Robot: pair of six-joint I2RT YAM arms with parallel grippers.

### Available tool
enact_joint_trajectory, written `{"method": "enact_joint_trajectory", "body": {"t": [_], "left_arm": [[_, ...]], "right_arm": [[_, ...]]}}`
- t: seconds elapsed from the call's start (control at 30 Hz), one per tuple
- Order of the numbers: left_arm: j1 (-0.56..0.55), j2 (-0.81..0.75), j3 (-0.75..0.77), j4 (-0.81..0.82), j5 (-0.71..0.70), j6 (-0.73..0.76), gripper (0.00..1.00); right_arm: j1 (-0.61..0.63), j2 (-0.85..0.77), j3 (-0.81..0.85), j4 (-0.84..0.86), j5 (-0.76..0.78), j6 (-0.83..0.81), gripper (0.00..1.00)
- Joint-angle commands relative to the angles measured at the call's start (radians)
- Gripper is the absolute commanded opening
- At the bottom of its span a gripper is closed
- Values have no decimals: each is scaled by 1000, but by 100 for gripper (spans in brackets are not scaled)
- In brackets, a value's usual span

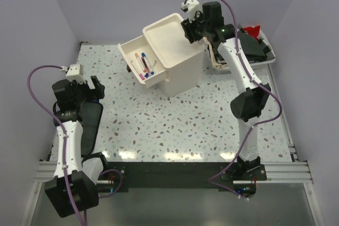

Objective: Sort the stationery into containers
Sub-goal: Close the drawer in the storage box.

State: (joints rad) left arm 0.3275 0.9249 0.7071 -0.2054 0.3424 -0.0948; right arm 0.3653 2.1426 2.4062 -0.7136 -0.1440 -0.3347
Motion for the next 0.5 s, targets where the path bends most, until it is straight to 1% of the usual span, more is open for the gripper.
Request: {"method": "enact_joint_trajectory", "body": {"t": [0.0, 0.07, 0.1, 0.13, 0.17, 0.2, 0.23, 0.27, 0.3, 0.33, 0.37, 0.4, 0.43, 0.47], "left_arm": [[12, 8, 6, 47, 40, -11, 100], [12, 15, 5, 55, 88, -10, 100], [10, 26, 3, 61, 116, -10, 98], [8, 34, 3, 72, 189, -11, 96], [4, 44, 5, 95, 228, -10, 94], [-2, 69, 8, 109, 262, -13, 90], [-16, 83, 14, 125, 327, -19, 86], [-25, 97, 18, 167, 357, -25, 81], [-33, 121, 22, 188, 378, -32, 70], [-48, 133, 32, 225, 423, -46, 64], [-56, 147, 38, 263, 440, -54, 56], [-59, 175, 46, 280, 455, -63, 40], [-70, 189, 64, 296, 481, -77, 30], [-73, 204, 75, 314, 492, -80, 22]], "right_arm": [[-23, 11, 48, -50, -66, -3, 52], [-31, 14, 47, -55, -74, 0, 51], [-32, 14, 45, -53, -72, 2, 51], [-38, 16, 45, -53, -74, 5, 51], [-42, 17, 45, -53, -75, 6, 51], [-46, 19, 45, -50, -72, 10, 52], [-51, 17, 42, -46, -71, 14, 52], [-52, 19, 39, -40, -69, 16, 53], [-54, 19, 37, -38, -69, 17, 53], [-60, 19, 37, -38, -71, 20, 52], [-62, 20, 37, -38, -74, 22, 49], [-63, 20, 37, -38, -84, 22, 46], [-66, 25, 37, -40, -89, 26, 42], [-68, 26, 36, -40, -92, 31, 34]]}}
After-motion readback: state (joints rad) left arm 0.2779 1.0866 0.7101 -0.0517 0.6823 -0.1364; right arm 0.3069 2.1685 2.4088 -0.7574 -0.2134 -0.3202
